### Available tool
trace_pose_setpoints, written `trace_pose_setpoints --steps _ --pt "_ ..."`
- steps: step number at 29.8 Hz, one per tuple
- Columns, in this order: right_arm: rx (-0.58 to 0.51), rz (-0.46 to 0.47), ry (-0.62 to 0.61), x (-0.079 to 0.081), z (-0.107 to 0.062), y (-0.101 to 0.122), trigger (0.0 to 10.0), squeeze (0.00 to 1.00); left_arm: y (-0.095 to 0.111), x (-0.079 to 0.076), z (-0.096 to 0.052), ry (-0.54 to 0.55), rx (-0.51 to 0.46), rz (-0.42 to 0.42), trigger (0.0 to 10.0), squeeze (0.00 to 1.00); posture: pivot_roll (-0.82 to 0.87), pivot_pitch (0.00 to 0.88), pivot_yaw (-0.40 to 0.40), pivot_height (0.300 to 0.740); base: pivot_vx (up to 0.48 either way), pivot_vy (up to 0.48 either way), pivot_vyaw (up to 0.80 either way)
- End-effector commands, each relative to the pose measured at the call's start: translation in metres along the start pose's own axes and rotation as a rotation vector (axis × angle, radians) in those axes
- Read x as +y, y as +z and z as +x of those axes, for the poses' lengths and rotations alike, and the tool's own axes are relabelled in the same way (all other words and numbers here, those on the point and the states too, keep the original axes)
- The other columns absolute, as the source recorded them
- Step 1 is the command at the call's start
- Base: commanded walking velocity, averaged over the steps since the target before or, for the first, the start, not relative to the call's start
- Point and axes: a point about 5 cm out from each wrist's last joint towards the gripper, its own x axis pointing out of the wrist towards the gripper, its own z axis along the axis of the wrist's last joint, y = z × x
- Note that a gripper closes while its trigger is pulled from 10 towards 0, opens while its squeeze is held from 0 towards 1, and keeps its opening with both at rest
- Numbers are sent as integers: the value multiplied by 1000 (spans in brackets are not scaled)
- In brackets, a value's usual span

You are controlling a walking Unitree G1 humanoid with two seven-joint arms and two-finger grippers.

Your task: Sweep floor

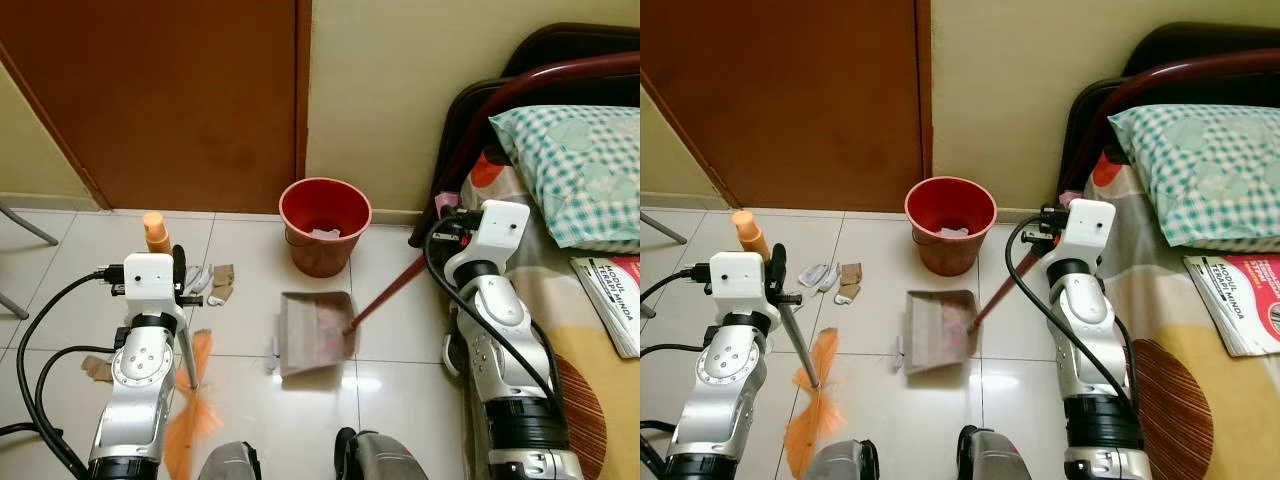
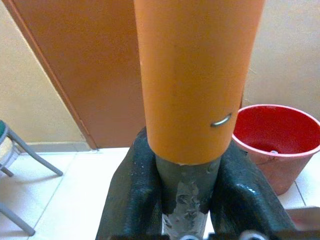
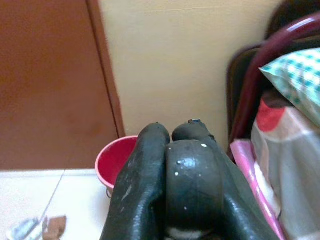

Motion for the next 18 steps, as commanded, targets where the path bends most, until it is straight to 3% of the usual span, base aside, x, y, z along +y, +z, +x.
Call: trace_pose_setpoints --steps 1,9,18 --pt "2 -79 14 -3 -2 -1 10000 0 0 -6 0 -33 2 -8 10000 0 -18 121 -50 740 0 0 0" --pt "17 -132 -46 -1 -2 -17 10000 0 6 -25 2 -97 -14 -46 10000 0 -15 129 -50 740 0 0 0" --pt "36 -153 -94 27 13 -36 10000 0 32 -70 11 -337 -79 -156 10000 0 14 142 -47 740 0 0 0"
